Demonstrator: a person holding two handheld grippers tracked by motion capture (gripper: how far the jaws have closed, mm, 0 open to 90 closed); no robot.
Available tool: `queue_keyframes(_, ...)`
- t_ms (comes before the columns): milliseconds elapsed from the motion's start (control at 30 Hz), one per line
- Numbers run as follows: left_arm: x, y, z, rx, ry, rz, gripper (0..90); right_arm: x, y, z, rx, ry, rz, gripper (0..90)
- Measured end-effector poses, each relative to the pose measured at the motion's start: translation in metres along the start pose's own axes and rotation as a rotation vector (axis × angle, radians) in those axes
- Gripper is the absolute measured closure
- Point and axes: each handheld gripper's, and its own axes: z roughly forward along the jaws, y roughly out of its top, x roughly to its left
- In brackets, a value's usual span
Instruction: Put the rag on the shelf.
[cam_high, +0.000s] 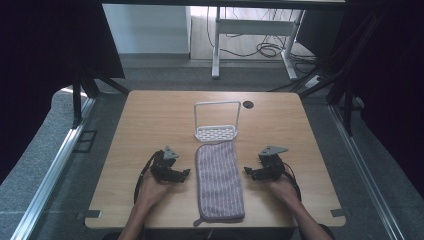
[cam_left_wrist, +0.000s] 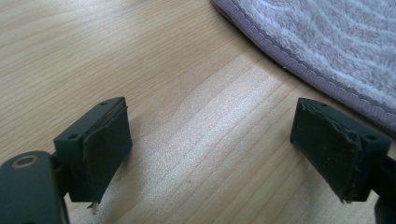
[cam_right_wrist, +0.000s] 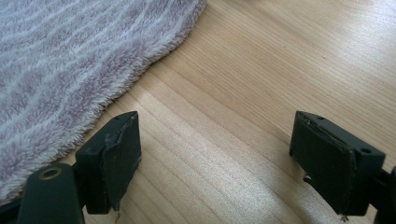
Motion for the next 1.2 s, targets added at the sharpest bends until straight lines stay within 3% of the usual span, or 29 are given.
queue_keyframes(633,0.000,-0.001,-0.001,-0.005,0.007,-0.012,12.2,0.000,0.001,0.001,0.010,-0.002,-0.004,12.3)
queue_keyframes(1033,0.000,-0.001,-0.002,-0.009,0.016,-0.023,13.5,0.001,0.007,0.000,0.047,-0.005,0.010,17.7)
queue_keyframes(1200,0.000,0.001,-0.002,-0.011,0.014,-0.042,13.7,0.000,0.011,-0.003,0.038,0.016,0.040,19.0)
